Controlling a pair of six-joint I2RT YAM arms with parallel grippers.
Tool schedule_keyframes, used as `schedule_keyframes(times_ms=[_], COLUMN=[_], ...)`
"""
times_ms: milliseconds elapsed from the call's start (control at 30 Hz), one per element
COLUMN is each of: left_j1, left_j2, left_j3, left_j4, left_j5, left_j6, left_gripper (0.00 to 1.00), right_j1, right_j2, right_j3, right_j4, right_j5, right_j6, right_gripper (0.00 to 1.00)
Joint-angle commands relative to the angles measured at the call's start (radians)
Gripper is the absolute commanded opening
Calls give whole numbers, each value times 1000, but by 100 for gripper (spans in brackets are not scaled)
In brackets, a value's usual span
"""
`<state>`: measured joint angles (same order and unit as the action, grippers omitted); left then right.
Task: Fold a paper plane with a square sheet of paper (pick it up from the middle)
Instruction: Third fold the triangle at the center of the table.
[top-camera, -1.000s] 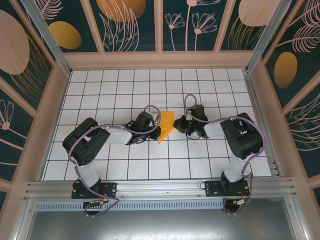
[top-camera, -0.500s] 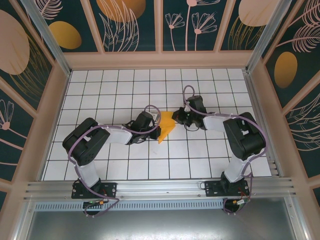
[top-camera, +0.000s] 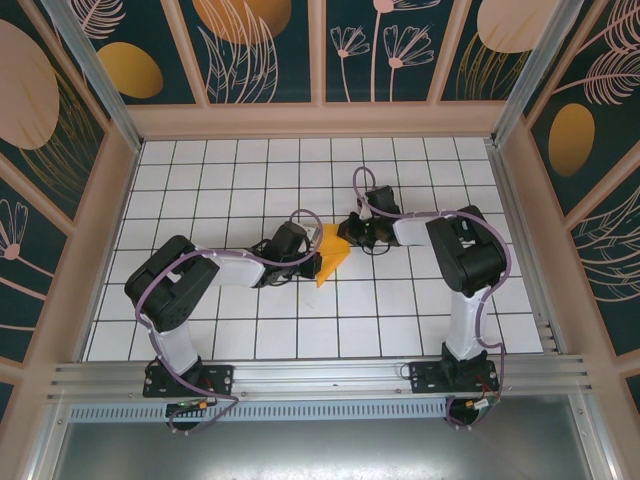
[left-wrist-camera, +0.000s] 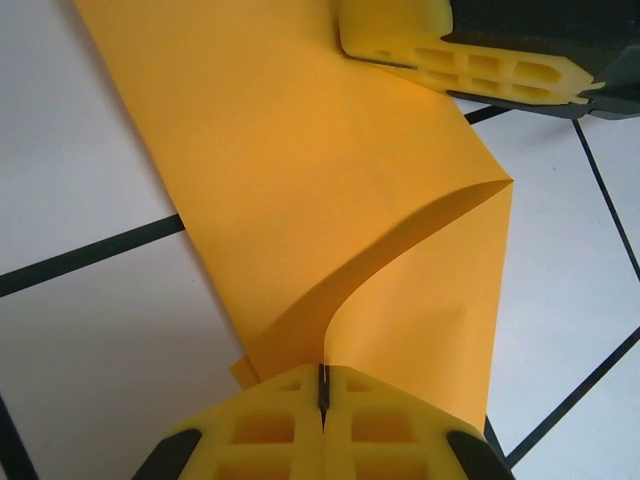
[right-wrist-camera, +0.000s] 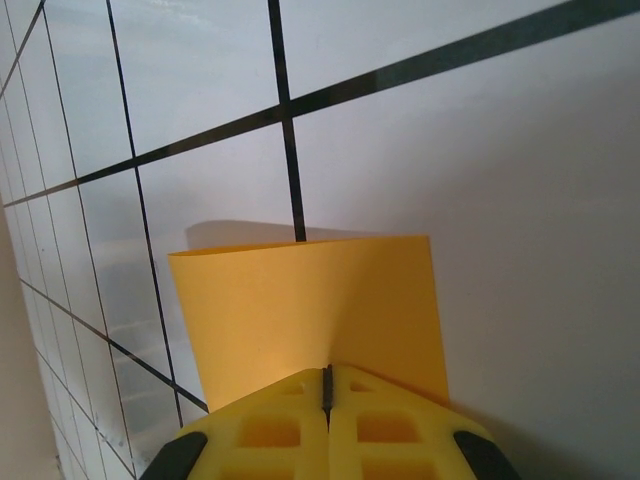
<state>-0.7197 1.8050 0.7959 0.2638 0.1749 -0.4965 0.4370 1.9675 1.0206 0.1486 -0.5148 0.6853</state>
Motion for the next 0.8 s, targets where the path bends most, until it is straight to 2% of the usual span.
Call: schedule_keyframes(times_ms=[0,433,533,767], left_j1=[-1,-1,0,0], left_j2=[-8,-39,-1,38], left_j3=[10,-7,21,11], left_j4=[-153,-104,-132,-130], left_j5=[-30,-29,-23,-3], left_j6=[30,18,37,43], left_gripper=[0,0,0,0], right_j1=[8,18,18,18], right_j2=[37,45,39,-114], right_j3=[6,-8,-9,-2], right_j4=[-70,-57,-41,-24], right_j5=[19,22,5,-6], right_j6=[-37,-28,-24,-16], right_gripper=[6,6,6,9])
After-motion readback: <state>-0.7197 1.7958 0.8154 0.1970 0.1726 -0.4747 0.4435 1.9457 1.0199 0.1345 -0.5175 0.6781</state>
